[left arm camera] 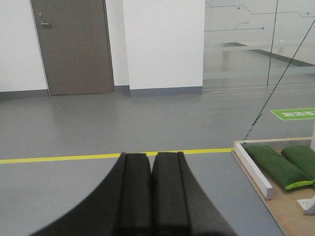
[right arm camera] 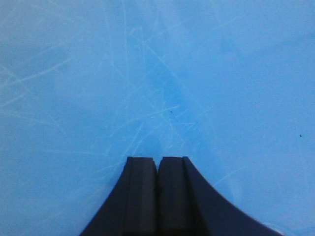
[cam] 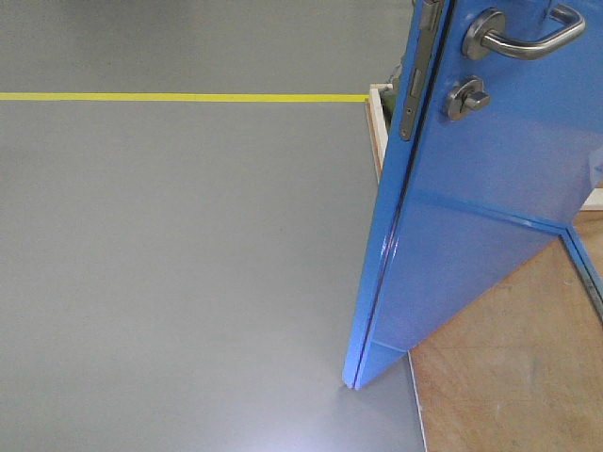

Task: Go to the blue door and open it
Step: 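Keep pulling the blue door wider open with the right gripper against it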

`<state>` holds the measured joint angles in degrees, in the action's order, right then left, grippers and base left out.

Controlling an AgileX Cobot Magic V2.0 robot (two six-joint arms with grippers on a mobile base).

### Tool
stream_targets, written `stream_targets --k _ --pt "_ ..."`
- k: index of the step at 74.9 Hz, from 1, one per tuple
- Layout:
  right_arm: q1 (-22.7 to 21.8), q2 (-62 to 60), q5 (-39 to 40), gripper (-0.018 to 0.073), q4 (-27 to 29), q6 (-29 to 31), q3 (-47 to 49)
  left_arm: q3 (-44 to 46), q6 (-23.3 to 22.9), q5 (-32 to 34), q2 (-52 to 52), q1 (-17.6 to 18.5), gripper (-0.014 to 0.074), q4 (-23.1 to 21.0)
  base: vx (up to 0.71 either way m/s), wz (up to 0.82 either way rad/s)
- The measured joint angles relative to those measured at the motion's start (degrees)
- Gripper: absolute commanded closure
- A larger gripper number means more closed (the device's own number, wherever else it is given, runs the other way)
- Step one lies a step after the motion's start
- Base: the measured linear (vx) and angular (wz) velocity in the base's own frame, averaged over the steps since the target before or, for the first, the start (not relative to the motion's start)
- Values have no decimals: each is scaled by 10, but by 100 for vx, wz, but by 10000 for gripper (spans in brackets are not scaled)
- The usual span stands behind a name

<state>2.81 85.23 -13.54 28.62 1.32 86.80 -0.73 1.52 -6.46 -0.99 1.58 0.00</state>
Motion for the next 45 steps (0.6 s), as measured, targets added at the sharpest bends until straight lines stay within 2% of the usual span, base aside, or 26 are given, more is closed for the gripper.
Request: stream_targets --k 45 --pt "0 -3 -5 561 -1 0 0 0 0 0 0 0 527 0 3 1"
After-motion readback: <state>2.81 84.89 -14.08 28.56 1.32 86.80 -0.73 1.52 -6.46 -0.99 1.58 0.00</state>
